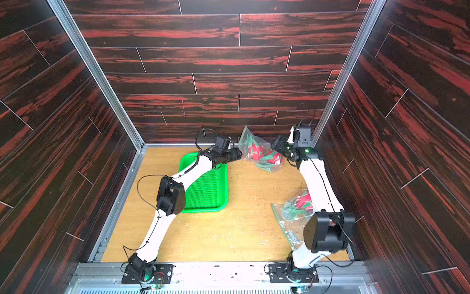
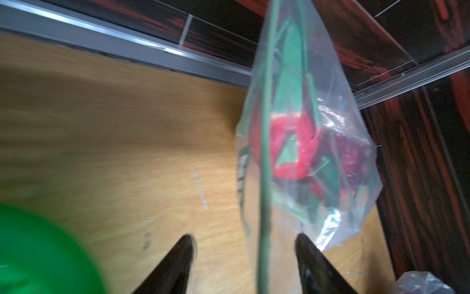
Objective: Open the zip-top bag and take out the dragon fruit
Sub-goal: Pick up the zipper food storage bag at the center of the board.
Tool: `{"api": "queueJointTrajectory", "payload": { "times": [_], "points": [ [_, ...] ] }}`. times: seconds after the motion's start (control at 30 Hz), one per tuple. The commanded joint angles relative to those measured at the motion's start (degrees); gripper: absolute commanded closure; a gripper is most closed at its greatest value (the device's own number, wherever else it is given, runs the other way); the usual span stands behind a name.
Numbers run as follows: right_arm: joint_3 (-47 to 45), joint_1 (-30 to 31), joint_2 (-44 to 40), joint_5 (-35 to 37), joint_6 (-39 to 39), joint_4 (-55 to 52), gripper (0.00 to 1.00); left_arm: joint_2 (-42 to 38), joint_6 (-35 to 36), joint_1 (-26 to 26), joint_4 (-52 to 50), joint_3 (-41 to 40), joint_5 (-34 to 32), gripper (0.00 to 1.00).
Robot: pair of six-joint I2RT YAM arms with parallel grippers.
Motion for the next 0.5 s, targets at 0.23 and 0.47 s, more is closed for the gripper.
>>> {"api": "queueJointTrajectory", "payload": {
  "times": [0.23,0.47],
  "points": [
    [-3.38,-2.82,-2.84,-6.52,0.81,2.98,0.16,0.88,-2.01,-2.29,4.68,4.46,1.35,0.62],
    [-5.62,-5.84,-5.92,-13.59,2.30,5.54,0.16,-0.86,7.70,-3.62,-3.41,11.95,0.74,0.99]
  ]
}}
